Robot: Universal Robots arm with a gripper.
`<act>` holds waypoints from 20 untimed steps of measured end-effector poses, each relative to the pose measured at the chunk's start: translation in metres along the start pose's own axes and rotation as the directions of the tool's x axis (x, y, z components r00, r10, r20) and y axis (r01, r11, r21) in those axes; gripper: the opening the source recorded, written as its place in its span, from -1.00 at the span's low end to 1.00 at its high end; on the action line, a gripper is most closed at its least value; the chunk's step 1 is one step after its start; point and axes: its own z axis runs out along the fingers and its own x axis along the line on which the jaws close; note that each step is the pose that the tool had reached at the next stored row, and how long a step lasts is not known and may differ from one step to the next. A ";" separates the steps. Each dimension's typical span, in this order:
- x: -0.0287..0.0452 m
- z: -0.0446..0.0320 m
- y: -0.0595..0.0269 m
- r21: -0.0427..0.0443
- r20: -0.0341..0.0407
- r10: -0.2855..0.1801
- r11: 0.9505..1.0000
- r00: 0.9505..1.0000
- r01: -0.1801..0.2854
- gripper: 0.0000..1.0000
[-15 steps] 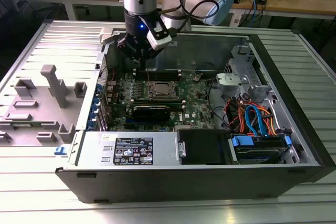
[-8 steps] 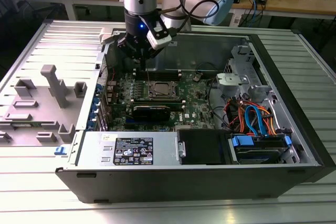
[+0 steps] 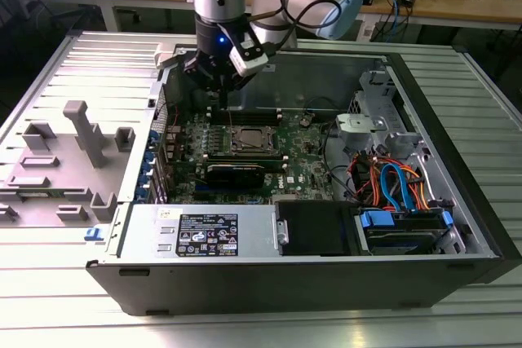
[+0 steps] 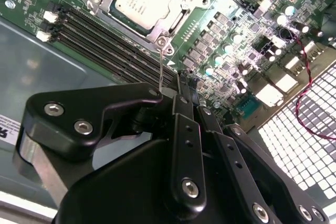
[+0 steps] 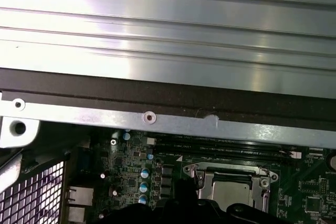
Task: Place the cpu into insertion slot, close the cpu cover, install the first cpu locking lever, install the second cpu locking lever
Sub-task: 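Install the first cpu locking lever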
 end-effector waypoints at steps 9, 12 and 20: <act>-0.0061 0.0000 0.0002 0.000 0.000 0.000 1.000 1.000 0.000 -0.79; -0.0085 0.0000 0.0000 0.000 0.000 0.000 1.000 1.000 0.000 -0.79; -0.0144 0.0001 -0.0003 0.001 0.000 0.000 1.000 1.000 0.000 -0.79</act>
